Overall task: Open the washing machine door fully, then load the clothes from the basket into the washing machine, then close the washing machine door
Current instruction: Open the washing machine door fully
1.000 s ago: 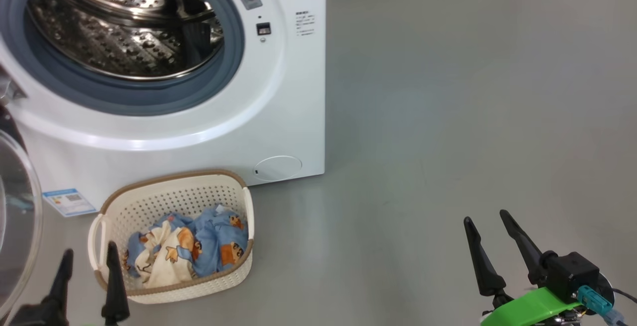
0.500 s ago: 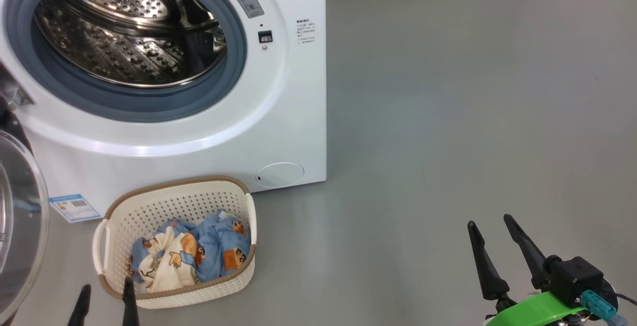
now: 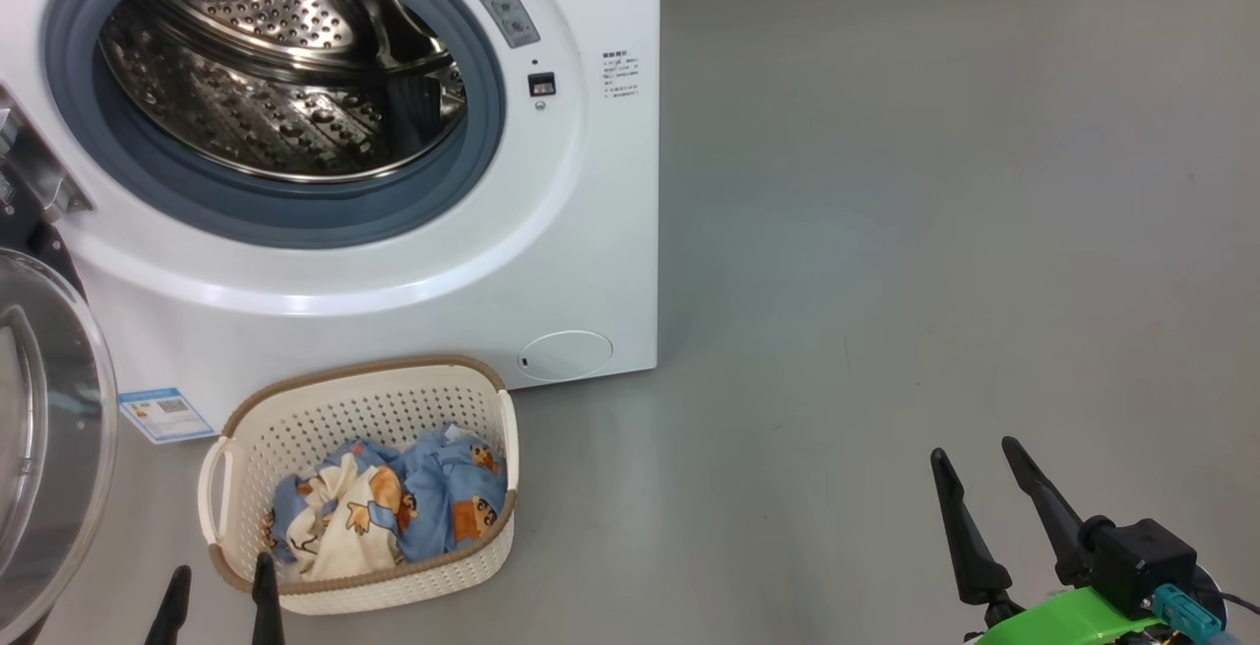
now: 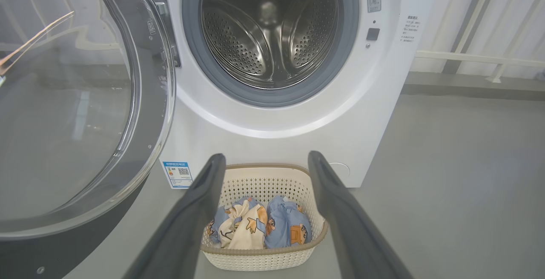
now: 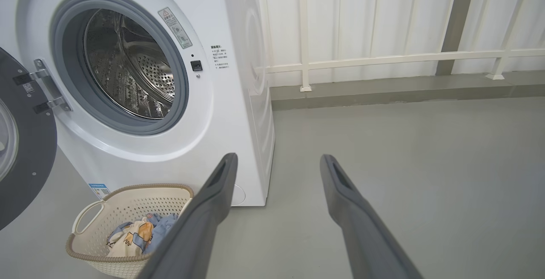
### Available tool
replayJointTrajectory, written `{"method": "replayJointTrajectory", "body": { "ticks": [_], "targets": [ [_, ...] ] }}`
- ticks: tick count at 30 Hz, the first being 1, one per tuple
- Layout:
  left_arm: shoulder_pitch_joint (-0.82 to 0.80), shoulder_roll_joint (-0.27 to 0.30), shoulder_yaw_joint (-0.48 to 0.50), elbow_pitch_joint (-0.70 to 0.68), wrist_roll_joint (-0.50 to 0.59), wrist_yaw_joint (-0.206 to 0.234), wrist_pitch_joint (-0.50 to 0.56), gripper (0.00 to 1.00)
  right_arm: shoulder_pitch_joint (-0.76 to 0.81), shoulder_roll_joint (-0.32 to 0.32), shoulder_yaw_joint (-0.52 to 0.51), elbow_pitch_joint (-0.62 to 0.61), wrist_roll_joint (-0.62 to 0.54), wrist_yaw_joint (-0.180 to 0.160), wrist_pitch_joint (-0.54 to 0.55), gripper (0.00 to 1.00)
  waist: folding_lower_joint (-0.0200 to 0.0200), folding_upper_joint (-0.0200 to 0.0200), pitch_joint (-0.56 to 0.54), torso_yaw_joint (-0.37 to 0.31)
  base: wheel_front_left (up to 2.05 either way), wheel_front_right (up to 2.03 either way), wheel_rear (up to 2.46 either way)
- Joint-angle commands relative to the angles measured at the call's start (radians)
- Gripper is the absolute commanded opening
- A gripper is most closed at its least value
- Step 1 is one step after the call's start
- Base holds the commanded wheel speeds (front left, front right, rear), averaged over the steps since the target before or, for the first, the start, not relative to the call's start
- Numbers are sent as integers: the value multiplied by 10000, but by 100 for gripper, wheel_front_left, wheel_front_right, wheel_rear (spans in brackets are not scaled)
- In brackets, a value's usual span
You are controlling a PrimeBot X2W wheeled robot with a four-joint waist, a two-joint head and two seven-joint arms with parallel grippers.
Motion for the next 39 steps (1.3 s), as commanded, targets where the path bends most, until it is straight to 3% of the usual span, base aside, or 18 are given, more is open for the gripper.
{"method": "replayJointTrajectory", "body": {
  "ticks": [1, 39],
  "targets": [
    [-189, 156, 282, -300, 73, 38, -65, 100, -133, -54, 216, -211, -67, 16, -114, 100, 0, 0, 0, 10, 0, 0, 0],
    [-249, 285, 170, -281, 87, 348, -65, 100, -133, -132, 283, -45, -15, 16, -135, 100, 0, 0, 41, 158, 0, 0, 0]
  ]
}}
